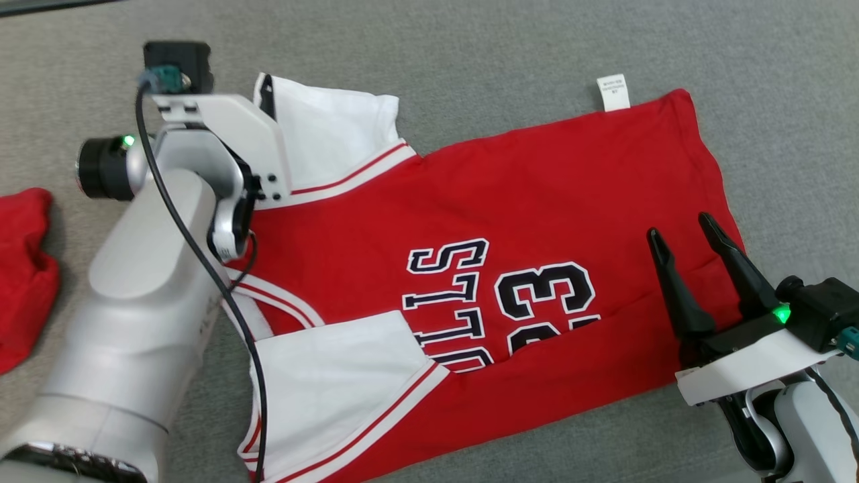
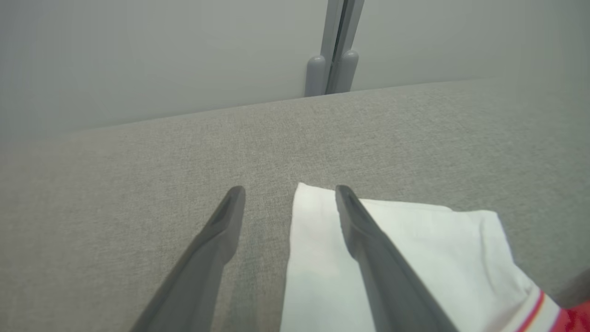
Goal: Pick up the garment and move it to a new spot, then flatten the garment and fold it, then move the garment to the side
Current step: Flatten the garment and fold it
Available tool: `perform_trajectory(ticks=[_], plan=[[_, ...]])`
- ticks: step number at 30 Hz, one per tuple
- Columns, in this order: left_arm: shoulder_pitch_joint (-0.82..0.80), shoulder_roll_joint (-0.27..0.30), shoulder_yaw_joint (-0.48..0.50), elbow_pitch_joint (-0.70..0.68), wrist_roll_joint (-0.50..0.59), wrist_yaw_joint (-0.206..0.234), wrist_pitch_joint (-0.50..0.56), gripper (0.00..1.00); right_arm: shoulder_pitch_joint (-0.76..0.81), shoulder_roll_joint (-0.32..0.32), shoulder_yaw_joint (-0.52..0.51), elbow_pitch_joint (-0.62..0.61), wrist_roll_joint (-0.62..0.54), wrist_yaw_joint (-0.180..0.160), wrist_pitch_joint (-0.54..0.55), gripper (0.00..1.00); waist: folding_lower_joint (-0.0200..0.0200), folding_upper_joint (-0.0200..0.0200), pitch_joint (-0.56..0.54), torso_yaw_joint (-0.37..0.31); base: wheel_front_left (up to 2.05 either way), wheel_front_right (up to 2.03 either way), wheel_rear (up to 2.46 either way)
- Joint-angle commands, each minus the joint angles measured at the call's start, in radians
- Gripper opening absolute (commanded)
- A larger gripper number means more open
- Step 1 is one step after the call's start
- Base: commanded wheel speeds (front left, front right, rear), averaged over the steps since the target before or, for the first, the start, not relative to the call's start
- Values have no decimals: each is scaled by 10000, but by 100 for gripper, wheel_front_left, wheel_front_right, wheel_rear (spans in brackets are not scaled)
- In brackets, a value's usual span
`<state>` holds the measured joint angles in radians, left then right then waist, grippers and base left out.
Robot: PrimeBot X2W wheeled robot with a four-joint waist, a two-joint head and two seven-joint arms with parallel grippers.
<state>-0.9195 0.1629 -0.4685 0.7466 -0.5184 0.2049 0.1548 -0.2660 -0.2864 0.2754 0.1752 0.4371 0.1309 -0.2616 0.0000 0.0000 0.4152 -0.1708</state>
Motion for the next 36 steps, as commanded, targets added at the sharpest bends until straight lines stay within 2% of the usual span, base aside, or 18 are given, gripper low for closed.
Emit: perform_trajectory(ticks=[1,8,16,18,19,20,22,23,24,25,31,36], plan=[[-397,51,-3,249,109,81,87,100,-125,-14,17,8,53,-3,-59,100,0,0,312,-278,0,0,0],[-1321,55,4,1559,-189,-252,1089,100,-213,119,76,176,-17,-3,-60,100,0,0,466,-635,0,0,0],[-1745,79,-221,2281,-63,-210,1444,100,-87,134,245,278,-17,-3,-60,100,0,0,520,-742,0,0,0],[-1836,87,-252,2427,-43,-225,1450,87,-144,121,288,300,0,-3,-60,100,0,0,537,-750,0,0,0],[-1836,87,-252,2427,-43,-225,1450,87,-144,121,288,300,0,-3,-60,100,0,0,537,-750,0,0,0],[-1859,92,-264,2506,-41,-238,1461,79,-175,106,312,304,0,-3,-60,100,0,0,542,-756,0,0,0],[-1887,71,-302,2661,-50,-289,1444,49,-244,55,353,320,34,-3,-60,100,0,0,545,-769,0,0,0],[-1919,58,-348,2736,-23,-325,1443,40,-268,32,359,322,36,-3,-60,100,0,0,544,-773,0,0,0],[-1954,45,-379,2799,-11,-366,1396,27,-289,12,375,324,46,-3,-60,100,0,0,544,-779,0,0,0],[-1973,41,-432,2845,41,-380,1303,0,-302,-5,383,322,58,-3,-60,100,0,0,542,-781,0,0,0],[-1927,-71,-513,2736,178,-387,-1,0,-332,-21,198,248,12,-3,-60,100,0,0,444,-690,0,0,0],[-1718,-158,-402,2452,-59,-722,-1011,0,-744,17,-216,621,370,-3,-60,100,0,0,229,-459,0,0,0]])
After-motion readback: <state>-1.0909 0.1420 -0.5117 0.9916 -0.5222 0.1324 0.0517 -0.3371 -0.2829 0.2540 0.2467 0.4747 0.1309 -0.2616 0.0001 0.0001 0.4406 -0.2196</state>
